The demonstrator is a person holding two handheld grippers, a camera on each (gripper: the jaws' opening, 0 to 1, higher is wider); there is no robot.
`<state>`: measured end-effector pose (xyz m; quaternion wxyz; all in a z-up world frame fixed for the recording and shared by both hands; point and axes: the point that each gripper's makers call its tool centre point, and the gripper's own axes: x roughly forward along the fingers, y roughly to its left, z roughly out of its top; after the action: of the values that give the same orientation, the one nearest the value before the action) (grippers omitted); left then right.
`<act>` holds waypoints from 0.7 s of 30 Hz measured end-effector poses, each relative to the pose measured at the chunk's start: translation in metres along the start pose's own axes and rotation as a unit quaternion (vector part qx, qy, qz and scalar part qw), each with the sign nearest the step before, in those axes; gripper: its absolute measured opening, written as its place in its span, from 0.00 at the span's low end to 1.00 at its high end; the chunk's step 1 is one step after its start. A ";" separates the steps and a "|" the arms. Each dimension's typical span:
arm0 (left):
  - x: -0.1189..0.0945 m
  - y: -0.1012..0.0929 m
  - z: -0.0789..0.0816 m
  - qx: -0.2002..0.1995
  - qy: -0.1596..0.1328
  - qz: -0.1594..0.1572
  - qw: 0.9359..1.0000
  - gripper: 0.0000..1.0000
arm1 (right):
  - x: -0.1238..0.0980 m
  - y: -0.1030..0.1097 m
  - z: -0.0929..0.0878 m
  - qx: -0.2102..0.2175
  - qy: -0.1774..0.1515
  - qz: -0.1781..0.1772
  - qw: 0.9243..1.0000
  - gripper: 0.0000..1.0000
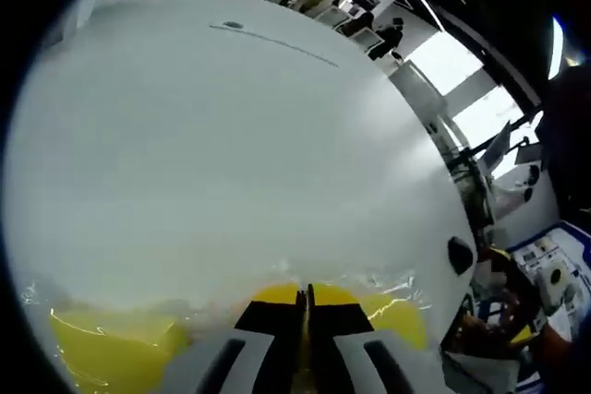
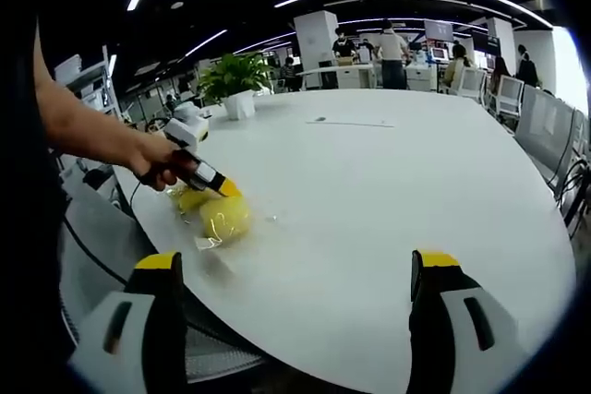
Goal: Compare the silicone blocks by pressing each to a similar depth, holding the contact briefly, and releasing to observe deformation and rebound differences across the visible hardness samples.
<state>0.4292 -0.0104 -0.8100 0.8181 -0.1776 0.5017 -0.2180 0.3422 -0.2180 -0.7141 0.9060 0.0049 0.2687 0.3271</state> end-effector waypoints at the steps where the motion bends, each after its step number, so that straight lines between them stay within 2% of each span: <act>1: 0.000 0.001 0.000 -0.001 0.001 0.000 1.000 0.00 | 0.000 0.000 0.001 0.001 -0.001 -0.001 1.000 0.96; 3: -0.002 0.002 -0.001 -0.028 0.007 0.001 1.000 0.00 | 0.000 0.000 0.000 0.000 0.000 -0.001 1.000 0.96; 12: -0.009 -0.001 0.001 -0.061 -0.004 -0.013 0.998 0.00 | 0.000 0.001 0.002 -0.002 -0.002 0.000 1.000 0.96; 13: -0.010 -0.003 0.001 -0.074 -0.005 -0.017 0.997 0.00 | 0.000 0.002 0.002 -0.002 -0.002 0.000 1.000 0.96; 14: -0.012 -0.010 0.007 -0.094 -0.023 -0.041 0.994 0.00 | 0.001 0.001 0.002 -0.002 -0.002 0.000 1.000 0.96; 18: -0.018 -0.013 0.006 -0.084 -0.024 -0.046 0.995 0.00 | 0.002 0.002 0.003 -0.003 -0.002 0.002 1.000 0.96; 21: -0.022 -0.020 0.009 -0.097 -0.032 -0.064 0.993 0.00 | 0.003 0.003 0.003 -0.005 -0.002 0.004 1.000 0.96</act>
<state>0.4253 -0.0149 -0.7794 0.7968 -0.2947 0.4818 -0.2149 0.3438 -0.2136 -0.7122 0.9053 0.0023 0.2651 0.3319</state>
